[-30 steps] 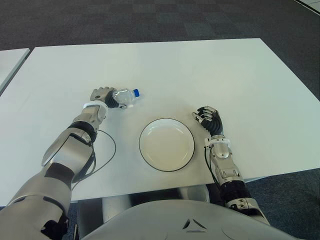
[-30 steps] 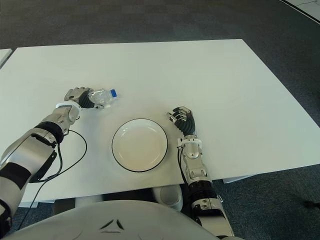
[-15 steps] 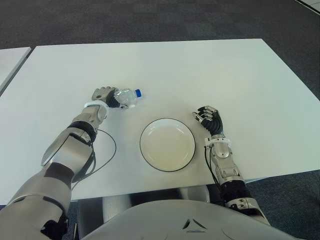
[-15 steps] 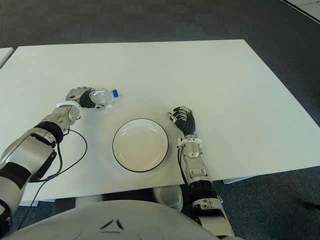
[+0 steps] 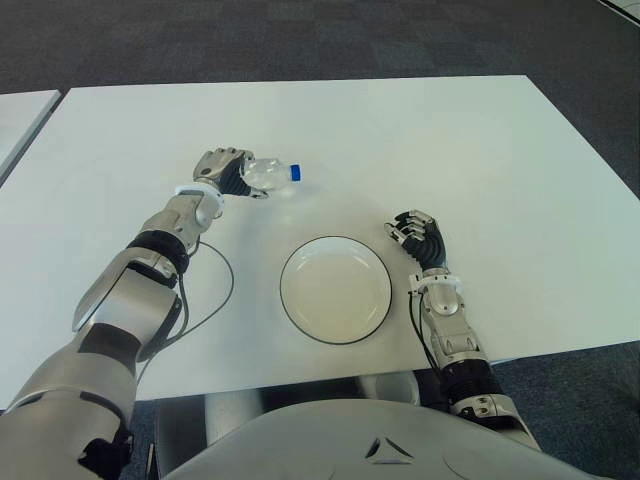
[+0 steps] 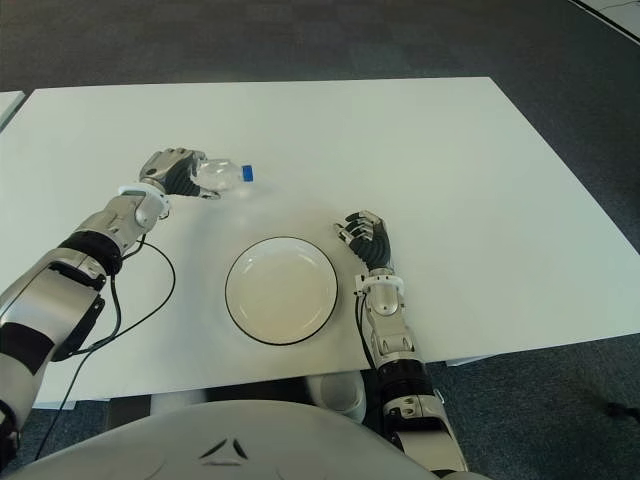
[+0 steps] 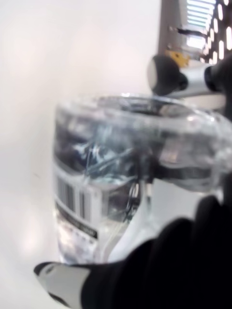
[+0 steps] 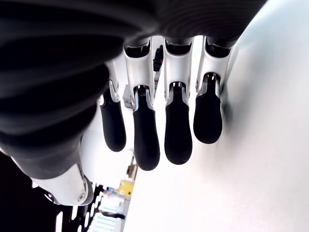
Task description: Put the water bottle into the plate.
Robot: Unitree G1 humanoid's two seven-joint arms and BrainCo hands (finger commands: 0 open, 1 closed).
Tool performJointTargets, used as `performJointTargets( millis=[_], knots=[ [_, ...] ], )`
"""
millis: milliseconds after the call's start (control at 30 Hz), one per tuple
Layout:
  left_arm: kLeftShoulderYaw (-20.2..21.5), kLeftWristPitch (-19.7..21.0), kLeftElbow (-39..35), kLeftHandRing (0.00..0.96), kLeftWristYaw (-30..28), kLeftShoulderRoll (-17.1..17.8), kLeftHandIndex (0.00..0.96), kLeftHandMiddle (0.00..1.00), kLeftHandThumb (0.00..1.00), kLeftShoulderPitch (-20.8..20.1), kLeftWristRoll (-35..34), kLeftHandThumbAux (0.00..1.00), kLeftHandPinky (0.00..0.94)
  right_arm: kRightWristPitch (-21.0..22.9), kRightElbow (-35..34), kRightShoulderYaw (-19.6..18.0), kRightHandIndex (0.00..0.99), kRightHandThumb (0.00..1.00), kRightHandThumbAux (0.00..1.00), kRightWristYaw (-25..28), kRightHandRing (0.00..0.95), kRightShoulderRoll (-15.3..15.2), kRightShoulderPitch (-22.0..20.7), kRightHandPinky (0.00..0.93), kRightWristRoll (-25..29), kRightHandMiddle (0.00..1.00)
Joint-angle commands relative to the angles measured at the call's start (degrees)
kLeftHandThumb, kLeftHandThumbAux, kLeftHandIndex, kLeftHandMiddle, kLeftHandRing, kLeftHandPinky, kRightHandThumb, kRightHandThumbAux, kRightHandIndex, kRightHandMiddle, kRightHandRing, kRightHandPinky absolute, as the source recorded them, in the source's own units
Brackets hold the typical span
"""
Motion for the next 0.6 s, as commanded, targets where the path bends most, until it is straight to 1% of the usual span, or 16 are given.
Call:
performJointTargets(
  millis=[33,100,133,267,400,533,600],
  knots=[
    [2.7,-0.8,-11.5,0.533,2.4,2.2,0.376,0.507,0.948,3.1,-0.8,0.654,0.847,0.2,1.5,0.0,0.428,0.704,0.730,0.6,0.612,0.0,0.3,0.623,0.5,0.581],
    [4.2,-0.3,-19.1,0.531,2.6,3.0,0.377,0.507,0.948,5.6,-0.8,0.654,0.836,0.0,1.5,0.0,0.428,0.704,0.730,0.9,0.612,0.0,0.3,0.624,0.6,0.582],
    [4.7,0.1,-21.5,0.531,2.6,3.3,0.378,0.507,0.948,6.4,-0.7,0.653,0.833,0.0,1.5,0.0,0.429,0.704,0.730,0.9,0.613,0.0,0.3,0.627,0.7,0.583],
    [6.1,2.0,-28.4,0.529,3.1,3.3,0.378,0.507,0.948,8.7,0.5,0.653,0.828,0.1,1.3,-0.1,0.429,0.704,0.730,0.9,0.616,0.1,0.4,0.635,0.7,0.586],
    [7.4,3.1,-35.0,0.528,2.2,3.3,0.378,0.507,0.948,11.3,1.0,0.653,0.820,0.3,1.1,0.0,0.429,0.705,0.730,0.6,0.622,0.1,0.4,0.643,0.5,0.591],
    [8.2,4.2,-45.1,0.529,0.3,2.7,0.377,0.506,0.947,15.9,1.6,0.654,0.810,0.1,1.2,0.1,0.429,0.705,0.730,0.5,0.623,0.1,0.4,0.641,0.2,0.590],
    [8.3,4.5,-48.6,0.529,-0.4,2.5,0.377,0.506,0.947,17.6,2.1,0.654,0.809,0.0,1.3,0.2,0.429,0.705,0.730,0.4,0.622,0.1,0.3,0.639,0.2,0.589]
  ],
)
